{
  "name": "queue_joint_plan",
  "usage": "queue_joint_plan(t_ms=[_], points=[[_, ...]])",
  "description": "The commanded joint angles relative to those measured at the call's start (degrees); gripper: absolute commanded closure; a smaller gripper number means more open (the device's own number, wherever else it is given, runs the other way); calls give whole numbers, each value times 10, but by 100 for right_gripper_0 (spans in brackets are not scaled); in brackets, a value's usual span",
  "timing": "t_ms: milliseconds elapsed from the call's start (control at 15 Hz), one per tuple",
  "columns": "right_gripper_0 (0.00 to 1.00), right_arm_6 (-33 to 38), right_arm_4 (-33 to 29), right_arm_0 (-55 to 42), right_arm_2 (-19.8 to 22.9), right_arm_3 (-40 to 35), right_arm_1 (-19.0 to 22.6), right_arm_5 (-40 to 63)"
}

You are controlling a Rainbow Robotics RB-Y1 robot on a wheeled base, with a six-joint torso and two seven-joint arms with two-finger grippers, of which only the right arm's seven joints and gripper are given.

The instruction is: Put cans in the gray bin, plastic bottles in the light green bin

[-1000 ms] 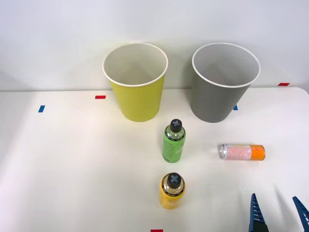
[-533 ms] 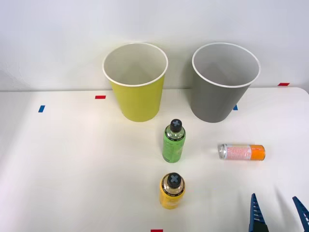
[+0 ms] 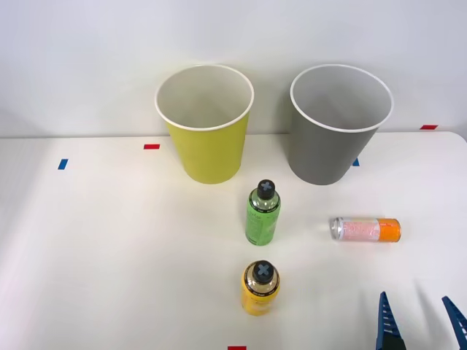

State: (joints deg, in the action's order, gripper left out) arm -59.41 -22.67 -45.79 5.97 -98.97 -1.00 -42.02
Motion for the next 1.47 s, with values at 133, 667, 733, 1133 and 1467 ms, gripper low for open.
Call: queue_joint_plan(t_ms=[133, 667, 733, 1133, 1467], points=[[0, 0, 0, 0, 0, 0, 0, 0], [0, 0, 0, 0, 0, 0, 0, 0], [0, 0, 0, 0, 0, 0, 0, 0], [0, 0, 0, 0, 0, 0, 0, 0], [0, 0, 0, 0, 0, 0, 0, 0]])
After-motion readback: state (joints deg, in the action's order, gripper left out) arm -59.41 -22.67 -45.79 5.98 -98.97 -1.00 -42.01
